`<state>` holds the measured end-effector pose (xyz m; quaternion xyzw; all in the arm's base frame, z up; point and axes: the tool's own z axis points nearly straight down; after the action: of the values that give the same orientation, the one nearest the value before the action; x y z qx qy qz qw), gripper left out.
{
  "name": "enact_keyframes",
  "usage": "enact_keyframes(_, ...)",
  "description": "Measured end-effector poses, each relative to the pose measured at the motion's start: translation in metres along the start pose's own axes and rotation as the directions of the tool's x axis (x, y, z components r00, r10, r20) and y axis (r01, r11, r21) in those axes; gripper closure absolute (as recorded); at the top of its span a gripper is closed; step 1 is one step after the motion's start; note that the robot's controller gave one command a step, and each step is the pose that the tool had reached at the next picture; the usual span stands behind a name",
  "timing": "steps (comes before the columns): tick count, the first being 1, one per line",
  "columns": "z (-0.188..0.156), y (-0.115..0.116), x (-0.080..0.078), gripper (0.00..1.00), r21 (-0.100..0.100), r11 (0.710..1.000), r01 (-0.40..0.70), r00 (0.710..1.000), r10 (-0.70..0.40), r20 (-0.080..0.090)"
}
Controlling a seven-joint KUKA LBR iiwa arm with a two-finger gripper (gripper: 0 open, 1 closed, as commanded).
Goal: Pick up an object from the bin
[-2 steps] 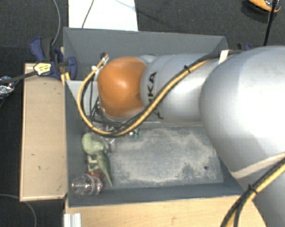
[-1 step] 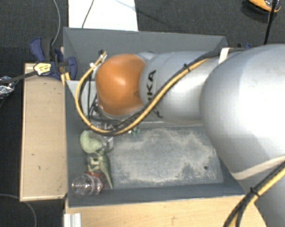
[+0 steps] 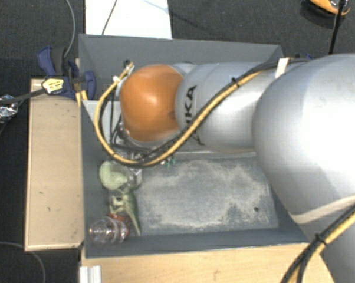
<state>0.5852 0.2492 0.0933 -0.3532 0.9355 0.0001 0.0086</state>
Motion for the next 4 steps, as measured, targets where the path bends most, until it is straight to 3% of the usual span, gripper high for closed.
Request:
enact_keyframes(3,0.0183,0.0004,-0.0059,1.0,0.005,0.989,0.151,0.989,-0.151,0.004)
enact_keyframes(4,0.0178,0.0013,-0.0009,1.0,0.01,0.989,0.15,0.989,-0.15,0.017)
